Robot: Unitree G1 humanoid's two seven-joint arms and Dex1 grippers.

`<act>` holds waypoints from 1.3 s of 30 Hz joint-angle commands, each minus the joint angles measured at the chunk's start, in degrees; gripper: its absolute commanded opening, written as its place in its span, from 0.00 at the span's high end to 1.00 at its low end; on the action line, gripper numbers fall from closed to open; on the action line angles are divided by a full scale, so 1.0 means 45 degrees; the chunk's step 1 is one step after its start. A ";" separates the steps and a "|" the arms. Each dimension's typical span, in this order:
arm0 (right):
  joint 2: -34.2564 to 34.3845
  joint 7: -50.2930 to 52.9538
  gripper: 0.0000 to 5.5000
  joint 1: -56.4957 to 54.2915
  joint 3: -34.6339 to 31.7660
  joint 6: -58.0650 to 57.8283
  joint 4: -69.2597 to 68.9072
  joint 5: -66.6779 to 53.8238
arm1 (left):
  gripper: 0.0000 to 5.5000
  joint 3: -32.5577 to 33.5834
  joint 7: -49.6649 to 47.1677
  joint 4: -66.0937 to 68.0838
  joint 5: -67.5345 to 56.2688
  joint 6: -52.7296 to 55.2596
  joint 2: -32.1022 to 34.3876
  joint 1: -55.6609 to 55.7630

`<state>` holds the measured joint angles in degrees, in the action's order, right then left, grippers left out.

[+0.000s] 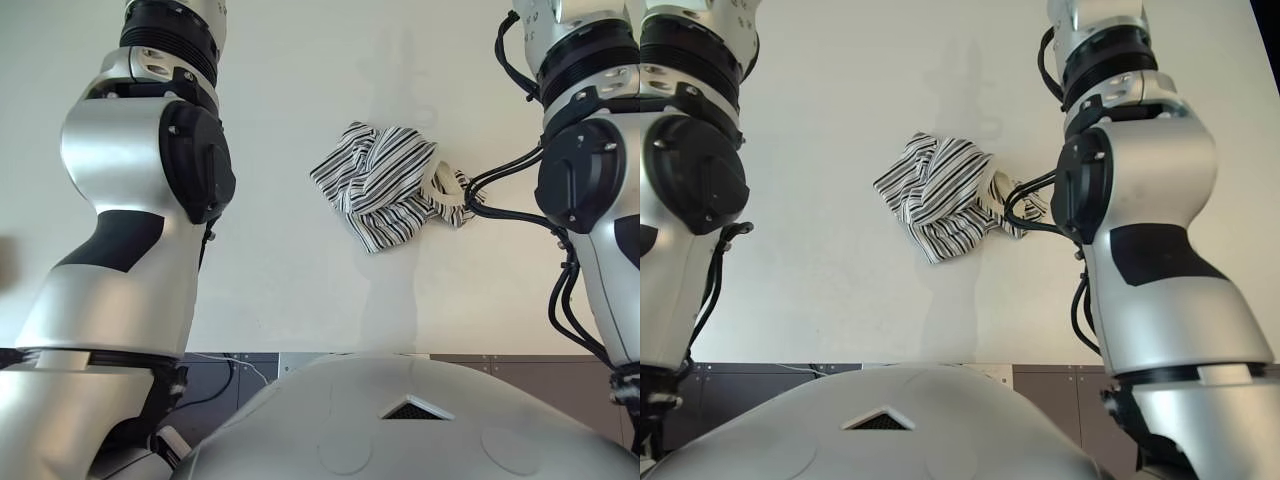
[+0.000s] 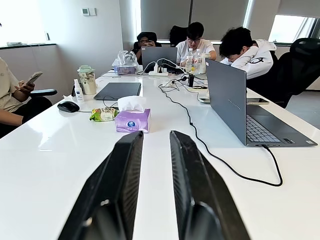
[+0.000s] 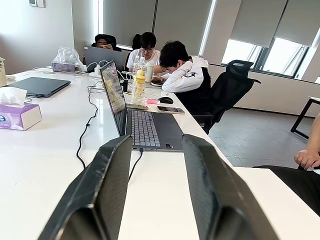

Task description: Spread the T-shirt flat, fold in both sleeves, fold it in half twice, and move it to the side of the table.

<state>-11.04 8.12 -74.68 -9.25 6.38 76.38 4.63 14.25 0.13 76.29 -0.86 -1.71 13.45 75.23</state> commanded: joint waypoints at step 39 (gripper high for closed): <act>0.2218 -0.1464 0.67 1.5029 0.2746 -0.3859 -1.8476 0.0185 | 0.82 -0.2531 -0.0189 -1.5620 -0.0561 0.1483 -0.2591 -1.3581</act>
<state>-0.52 2.43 -4.98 2.94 -11.40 -5.01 5.48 3.27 -1.35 6.36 -3.15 5.72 2.30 12.33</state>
